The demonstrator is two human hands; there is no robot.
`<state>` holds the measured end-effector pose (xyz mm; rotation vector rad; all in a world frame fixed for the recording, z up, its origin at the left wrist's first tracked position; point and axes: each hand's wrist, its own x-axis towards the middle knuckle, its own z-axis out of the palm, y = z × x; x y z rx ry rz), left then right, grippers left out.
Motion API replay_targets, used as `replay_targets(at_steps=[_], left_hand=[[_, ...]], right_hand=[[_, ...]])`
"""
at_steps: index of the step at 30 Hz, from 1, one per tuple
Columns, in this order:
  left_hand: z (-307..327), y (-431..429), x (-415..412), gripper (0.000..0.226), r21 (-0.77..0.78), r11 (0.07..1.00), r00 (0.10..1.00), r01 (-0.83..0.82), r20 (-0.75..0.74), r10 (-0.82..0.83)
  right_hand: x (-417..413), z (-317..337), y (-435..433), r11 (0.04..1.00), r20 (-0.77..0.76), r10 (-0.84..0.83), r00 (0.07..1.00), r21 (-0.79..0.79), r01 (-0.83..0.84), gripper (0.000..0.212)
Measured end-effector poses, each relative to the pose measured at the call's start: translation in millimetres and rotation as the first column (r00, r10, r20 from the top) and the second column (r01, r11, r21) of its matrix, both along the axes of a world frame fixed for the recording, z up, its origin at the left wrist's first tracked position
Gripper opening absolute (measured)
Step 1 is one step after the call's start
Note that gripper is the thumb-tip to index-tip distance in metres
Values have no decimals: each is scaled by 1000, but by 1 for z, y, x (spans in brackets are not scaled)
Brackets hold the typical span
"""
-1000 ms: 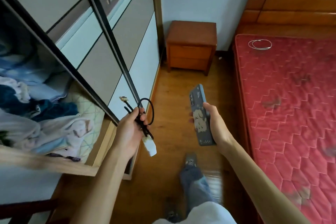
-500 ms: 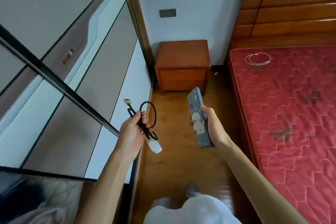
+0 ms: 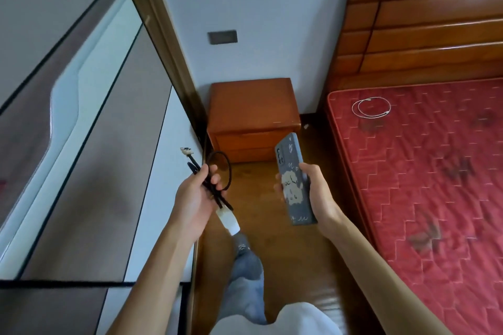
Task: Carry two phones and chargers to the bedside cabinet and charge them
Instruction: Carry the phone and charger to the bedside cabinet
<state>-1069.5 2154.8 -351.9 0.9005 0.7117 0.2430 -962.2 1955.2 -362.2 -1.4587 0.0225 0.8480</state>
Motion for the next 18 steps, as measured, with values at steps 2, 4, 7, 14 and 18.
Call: replay_targets(at_steps=[2, 4, 7, 14, 18], left_hand=[[0, 29, 33, 21, -3, 1000, 1000, 19, 9, -19], [1, 60, 65, 22, 0, 999, 999, 42, 8, -42], [5, 103, 106, 22, 7, 997, 997, 73, -4, -73], [7, 169, 195, 22, 0, 992, 992, 125, -9, -125], [-2, 195, 240, 22, -4, 991, 991, 132, -37, -132]], right_hand=[[30, 0, 28, 1000, 2, -27, 1000, 3, 27, 50], [58, 3, 57, 999, 0, -53, 999, 6, 53, 48], [96, 7, 94, 998, 0, -63, 998, -11, 63, 47], [172, 7, 150, 986, -39, -165, 986, 28, 166, 48], [217, -2, 172, 981, -89, -186, 978, 30, 189, 49]])
